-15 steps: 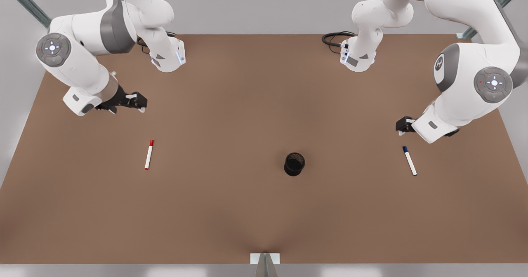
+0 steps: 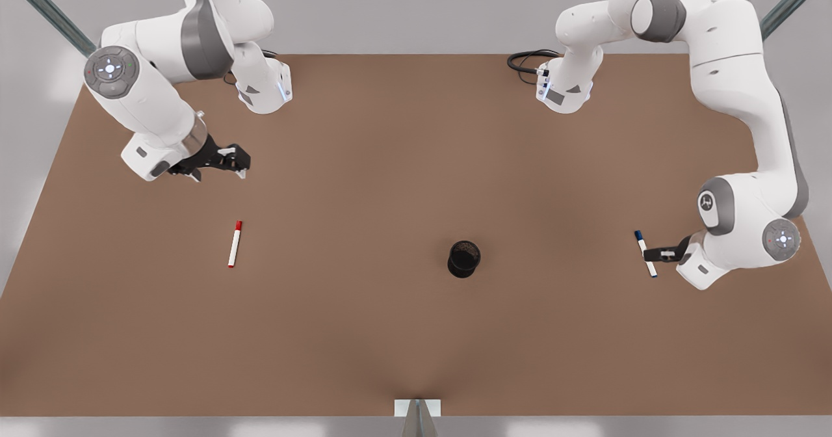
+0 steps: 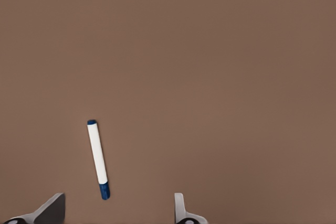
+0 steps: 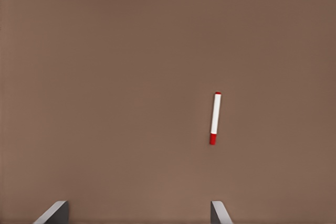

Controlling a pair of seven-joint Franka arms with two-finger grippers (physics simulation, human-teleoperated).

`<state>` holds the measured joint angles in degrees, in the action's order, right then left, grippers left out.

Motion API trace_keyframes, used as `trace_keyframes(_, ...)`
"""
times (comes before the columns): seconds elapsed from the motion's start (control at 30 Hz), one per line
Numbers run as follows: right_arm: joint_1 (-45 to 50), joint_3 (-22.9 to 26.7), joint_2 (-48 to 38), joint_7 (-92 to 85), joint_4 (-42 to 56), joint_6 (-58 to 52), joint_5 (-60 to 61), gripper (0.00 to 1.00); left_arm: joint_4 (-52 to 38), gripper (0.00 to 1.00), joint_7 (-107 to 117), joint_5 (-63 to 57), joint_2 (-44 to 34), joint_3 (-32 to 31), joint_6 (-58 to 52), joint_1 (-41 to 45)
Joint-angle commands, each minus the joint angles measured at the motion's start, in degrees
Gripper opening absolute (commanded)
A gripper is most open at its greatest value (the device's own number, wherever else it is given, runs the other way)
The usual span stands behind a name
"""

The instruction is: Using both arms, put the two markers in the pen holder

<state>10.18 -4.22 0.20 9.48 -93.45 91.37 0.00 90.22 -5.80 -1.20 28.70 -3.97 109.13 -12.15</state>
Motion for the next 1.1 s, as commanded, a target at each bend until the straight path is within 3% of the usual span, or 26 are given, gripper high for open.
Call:
trace_keyframes(0.0, -6.5, -0.3, 0.1, 1.9, 0.0, 0.2, 0.0, 1.0, 2.2, 1.0, -6.1, 0.1, 0.1, 0.0, 14.8, -0.9)
trace_keyframes(0.17, -6.9, -0.1, 0.6, 1.7, 0.2, 0.7, 0.1, 1.0, 11.3, 1.0, -6.1, -0.5, -0.5, 2.8, 22.8, -1.1)
trace_keyframes(0.37, -7.0, 0.0, 2.0, 1.1, 0.2, 1.8, 0.0, 1.0, 11.4, 1.0, -0.1, -0.2, 4.7, 3.7, 25.3, -1.8)
trace_keyframes(0.6, -15.3, 0.5, 21.9, -4.6, 0.4, 20.2, -0.9, 1.0, 10.9, 0.99, 7.9, 0.1, 8.7, 3.6, 30.2, -2.3)
trace_keyframes(0.77, -17.7, 0.4, 26.3, -6.8, 0.3, 23.7, -1.0, 1.0, 10.2, 0.93, 9.5, 0.1, 11.1, 3.6, 32.0, -2.4)
trace_keyframes(0.8, -17.3, 0.1, 26.7, -6.2, -0.2, 24.4, -0.9, 1.0, 10.1, 0.88, 9.5, 0.1, 11.2, 3.6, 32.0, -2.4)
trace_keyframes(0.83, -16.5, -0.3, 26.9, -6.1, -1.1, 24.6, -0.9, 1.0, 10.1, 0.68, 9.5, 0.1, 11.2, 3.6, 32.0, -2.4)
trace_keyframes(0.87, -16.2, -0.3, 27.4, -6.1, -2.3, 26.0, -0.9, 1.0, 10.1, 0.55, 9.5, 0.1, 11.2, 3.6, 32.0, -2.4)
trace_keyframes(1.0, -16.1, -0.3, 27.2, -6.1, -8.6, 31.2, -1.0, 1.0, 10.1, 0.43, 9.2, 0.1, 11.2, 3.6, 32.0, -2.5)
trace_keyframes(1.07, -16.2, -0.3, 27.3, -6.1, -8.7, 31.3, -1.0, 1.0, 10.2, 0.42, 9.1, 0.1, 11.2, 3.6, 32.0, -2.4)
